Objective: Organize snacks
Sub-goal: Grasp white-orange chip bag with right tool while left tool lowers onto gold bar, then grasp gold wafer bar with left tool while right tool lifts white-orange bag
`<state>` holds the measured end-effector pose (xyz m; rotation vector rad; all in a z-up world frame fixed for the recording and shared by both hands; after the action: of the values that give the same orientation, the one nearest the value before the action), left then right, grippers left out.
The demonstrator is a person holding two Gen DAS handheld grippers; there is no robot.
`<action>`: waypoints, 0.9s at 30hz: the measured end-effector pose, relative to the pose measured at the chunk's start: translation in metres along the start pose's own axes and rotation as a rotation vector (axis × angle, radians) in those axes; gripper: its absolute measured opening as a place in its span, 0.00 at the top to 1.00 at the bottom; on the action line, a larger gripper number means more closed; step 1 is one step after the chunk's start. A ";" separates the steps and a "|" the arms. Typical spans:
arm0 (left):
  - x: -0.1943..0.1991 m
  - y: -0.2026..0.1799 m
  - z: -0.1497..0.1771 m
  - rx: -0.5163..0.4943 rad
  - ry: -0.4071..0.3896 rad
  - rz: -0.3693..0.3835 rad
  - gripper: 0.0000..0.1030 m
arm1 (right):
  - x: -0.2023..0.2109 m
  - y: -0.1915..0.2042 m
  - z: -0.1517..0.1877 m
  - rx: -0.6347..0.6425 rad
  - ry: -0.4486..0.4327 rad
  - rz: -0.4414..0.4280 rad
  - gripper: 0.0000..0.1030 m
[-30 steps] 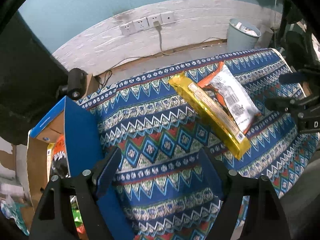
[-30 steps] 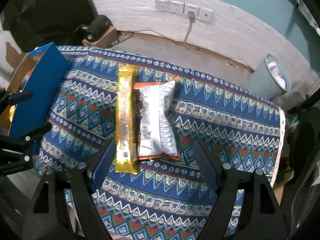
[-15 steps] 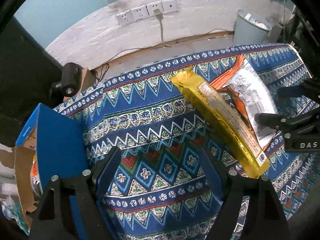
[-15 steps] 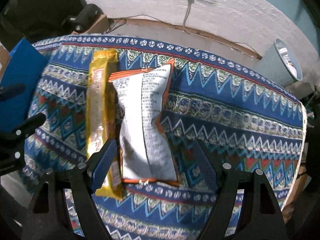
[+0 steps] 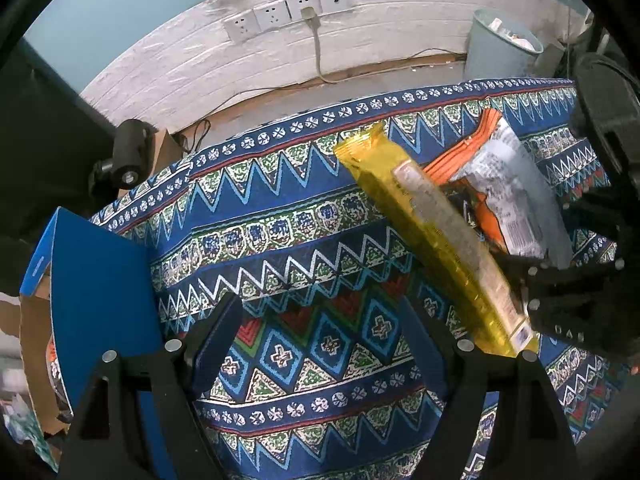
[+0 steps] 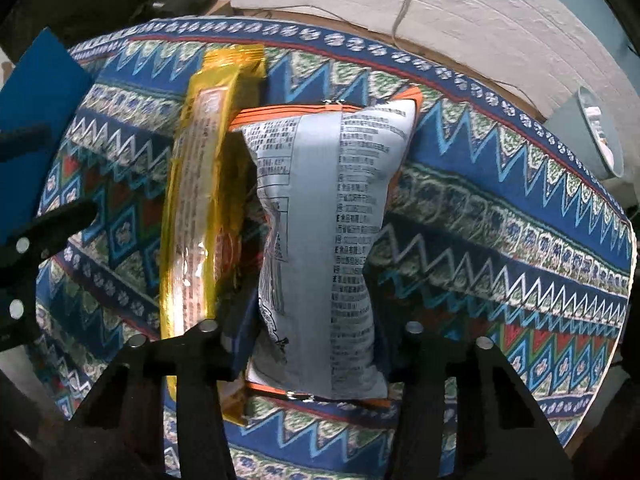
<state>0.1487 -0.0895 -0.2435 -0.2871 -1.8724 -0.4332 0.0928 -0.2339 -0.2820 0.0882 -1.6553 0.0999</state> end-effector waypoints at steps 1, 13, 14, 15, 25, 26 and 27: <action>-0.001 0.002 0.000 0.002 0.001 -0.001 0.21 | 0.001 0.004 0.003 -0.008 0.002 -0.014 0.60; -0.003 -0.005 0.000 0.102 0.040 0.094 0.16 | 0.016 0.014 0.033 -0.028 -0.011 -0.014 0.67; -0.005 -0.008 -0.001 0.113 0.047 0.107 0.16 | 0.018 0.007 0.037 -0.039 -0.012 -0.010 0.67; -0.007 -0.012 -0.002 0.125 0.056 0.119 0.16 | 0.020 0.001 0.040 -0.053 -0.013 -0.009 0.67; -0.030 -0.041 -0.021 0.206 0.122 0.144 0.16 | 0.030 -0.050 0.053 -0.110 -0.017 0.018 0.66; -0.033 -0.043 -0.022 0.209 0.130 0.144 0.16 | 0.028 -0.053 0.052 -0.109 -0.016 0.018 0.66; -0.036 -0.045 -0.022 0.210 0.138 0.145 0.16 | 0.027 -0.053 0.052 -0.110 -0.013 0.016 0.66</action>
<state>0.1617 -0.1389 -0.2777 -0.2431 -1.7322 -0.1513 0.0451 -0.2928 -0.2591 -0.0074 -1.6710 0.0206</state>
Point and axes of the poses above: each gripper's, at about its wrist camera, not at the fingertips, and x roughly against the way its jaws point, y to its left, z to its underside, the point moved 6 cm from there along -x, roughly the way its jaws point, and after that the axes turned 1 degree about z, right-handed, at the moved point
